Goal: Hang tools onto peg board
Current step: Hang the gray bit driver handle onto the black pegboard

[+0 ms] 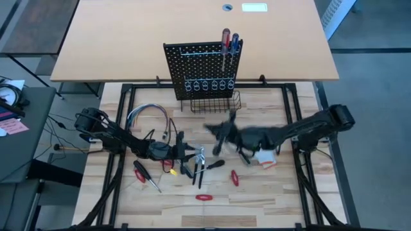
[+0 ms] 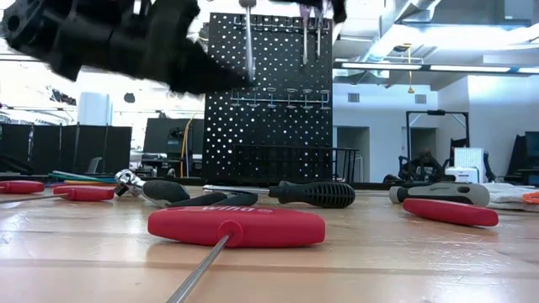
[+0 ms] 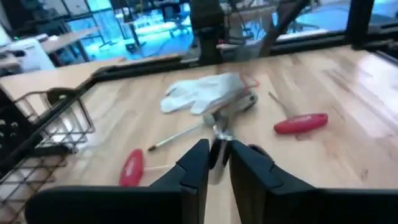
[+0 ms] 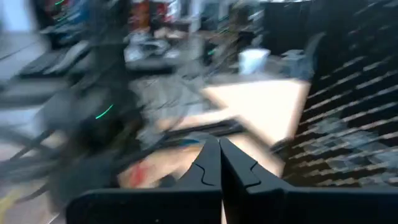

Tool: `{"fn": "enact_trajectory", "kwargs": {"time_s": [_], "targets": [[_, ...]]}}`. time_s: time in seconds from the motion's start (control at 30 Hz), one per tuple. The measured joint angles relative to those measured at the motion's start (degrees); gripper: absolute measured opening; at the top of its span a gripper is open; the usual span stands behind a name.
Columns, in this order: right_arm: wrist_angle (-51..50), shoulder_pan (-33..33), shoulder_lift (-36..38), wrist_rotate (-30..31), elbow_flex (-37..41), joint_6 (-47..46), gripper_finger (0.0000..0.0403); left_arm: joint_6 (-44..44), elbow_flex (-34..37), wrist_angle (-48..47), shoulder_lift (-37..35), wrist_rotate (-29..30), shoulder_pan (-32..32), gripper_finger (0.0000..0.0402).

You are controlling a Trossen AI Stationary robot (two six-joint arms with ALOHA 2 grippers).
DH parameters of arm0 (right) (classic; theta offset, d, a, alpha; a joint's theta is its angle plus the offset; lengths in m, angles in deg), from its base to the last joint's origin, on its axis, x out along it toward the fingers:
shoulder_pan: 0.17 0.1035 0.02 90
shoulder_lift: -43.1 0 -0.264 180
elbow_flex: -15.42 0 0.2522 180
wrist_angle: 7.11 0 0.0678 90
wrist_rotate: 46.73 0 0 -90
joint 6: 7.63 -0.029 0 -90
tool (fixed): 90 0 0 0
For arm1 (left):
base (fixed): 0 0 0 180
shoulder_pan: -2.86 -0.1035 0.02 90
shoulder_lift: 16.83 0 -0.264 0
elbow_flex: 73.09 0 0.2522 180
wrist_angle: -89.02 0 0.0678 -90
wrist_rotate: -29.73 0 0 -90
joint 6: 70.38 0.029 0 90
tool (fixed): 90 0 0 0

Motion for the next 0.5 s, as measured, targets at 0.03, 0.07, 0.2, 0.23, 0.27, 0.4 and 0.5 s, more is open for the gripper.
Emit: {"fn": "enact_trajectory", "kwargs": {"time_s": [0.03, 0.07, 0.2, 0.23, 0.27, 0.4, 0.5], "targets": [[-0.09, -0.57, 1.04, 0.56, -0.23, 0.85, 0.0003, 0.18, 0.58, -0.07, -0.16, 0.11, 0.06, 0.0053], [-0.48, -1.20, 1.89, 0.54, -0.41, 1.52, 0.0003, 0.42, 0.68, 1.33, -0.51, 0.07, 0.02, 0.0053], [-1.76, -2.90, 3.57, -0.99, -1.02, 4.21, 0.0003, -0.12, 1.54, 3.00, -0.55, 1.16, -0.07, 0.0053], [-1.49, -3.12, 4.12, -0.99, -1.28, 4.60, 0.0003, 0.02, 1.56, 2.52, -0.44, 1.14, -0.10, 0.0053], [-1.11, -3.28, 4.80, -0.97, -1.45, 5.10, 0.0003, 0.25, 1.54, 2.98, -0.49, 1.09, -0.07, 0.0052], [-3.33, -3.14, 5.44, -0.96, -1.47, 5.38, 0.0002, 0.59, 1.49, 2.20, -1.93, 0.94, -0.03, 0.0020], [-4.12, -2.27, 4.94, -1.16, -1.25, 5.44, 0.0001, 0.77, 1.49, 1.35, -2.97, 0.68, -0.03, 0.0005]]}}
